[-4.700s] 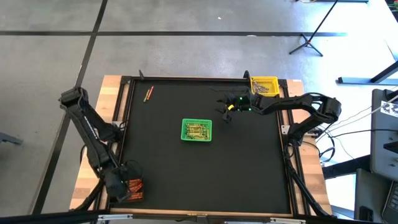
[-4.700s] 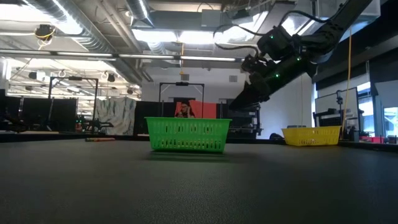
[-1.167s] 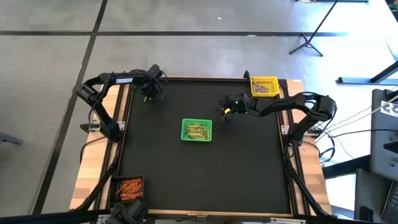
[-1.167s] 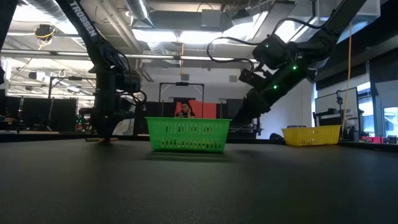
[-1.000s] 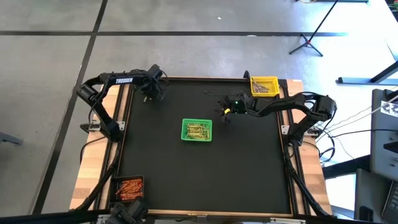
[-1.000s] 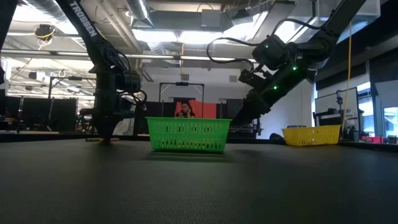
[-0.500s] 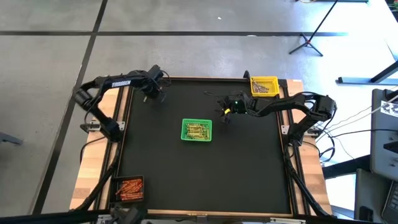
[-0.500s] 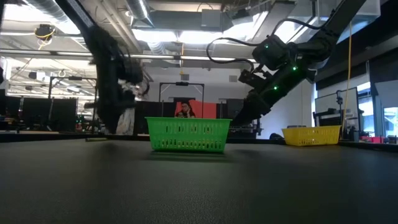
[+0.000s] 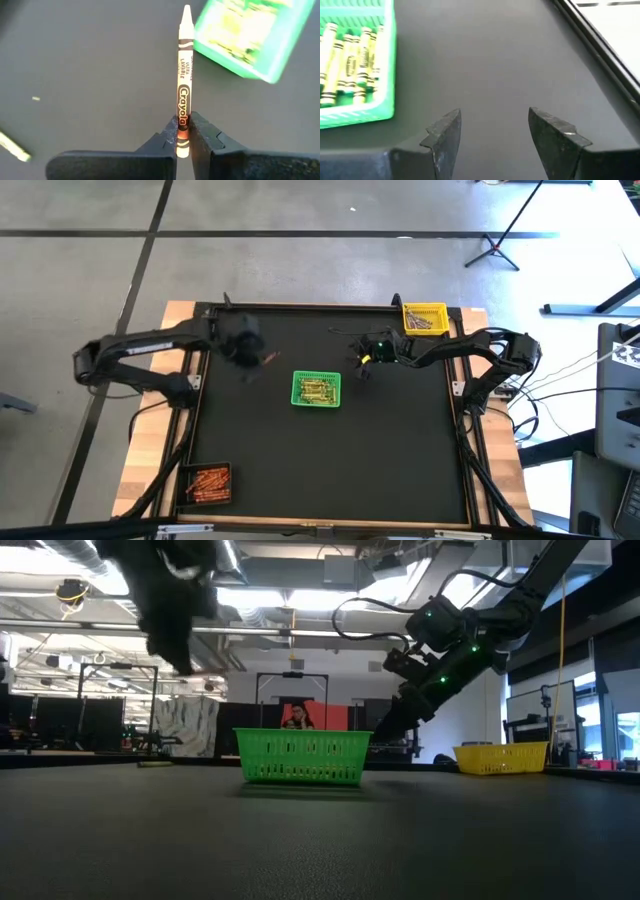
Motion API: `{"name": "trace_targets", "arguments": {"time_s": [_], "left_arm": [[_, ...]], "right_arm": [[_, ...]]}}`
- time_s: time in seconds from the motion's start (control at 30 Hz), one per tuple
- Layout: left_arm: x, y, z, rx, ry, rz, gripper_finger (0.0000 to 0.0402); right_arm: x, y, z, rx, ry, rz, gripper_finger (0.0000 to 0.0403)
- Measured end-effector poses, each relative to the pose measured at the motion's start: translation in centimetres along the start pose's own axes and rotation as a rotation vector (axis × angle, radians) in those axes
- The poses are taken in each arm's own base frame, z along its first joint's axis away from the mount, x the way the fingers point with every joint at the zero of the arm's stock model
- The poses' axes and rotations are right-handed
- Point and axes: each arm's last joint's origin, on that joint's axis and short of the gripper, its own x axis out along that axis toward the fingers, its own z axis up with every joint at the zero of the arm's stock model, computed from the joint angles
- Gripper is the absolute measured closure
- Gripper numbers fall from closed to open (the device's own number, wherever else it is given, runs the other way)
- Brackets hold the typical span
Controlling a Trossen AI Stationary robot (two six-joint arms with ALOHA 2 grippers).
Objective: Sort crayons
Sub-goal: Put the orange crayon into the black bin
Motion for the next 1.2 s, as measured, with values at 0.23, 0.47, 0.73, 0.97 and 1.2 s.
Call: {"name": "trace_targets", "arguments": {"time_s": [0.23,0.47,0.73,0.97,1.2], "left_arm": [[-1.8,-5.9,-3.5,0.01,0.143,-0.162,0.039],[-2.7,-12.1,-7.9,0.012,0.363,-0.315,0.039],[-5.6,-16.4,-14.7,-0.091,0.523,-0.311,0.039],[-5.6,-19.8,-19.3,-0.062,0.517,-0.304,0.039],[-3.1,-21.2,-21.8,0.042,0.55,-0.172,0.0386]], "right_arm": [[0.0,0.1,0.2,-0.002,-0.024,0.022,0.0172],[0.0,0.0,0.2,-0.002,-0.029,0.021,0.0172],[0.0,0.0,0.2,-0.001,-0.026,0.021,0.0172],[0.0,0.0,0.3,0.031,-0.03,0.021,0.0172],[0.0,0.1,0.2,0.057,-0.029,0.04,0.0172]]}}
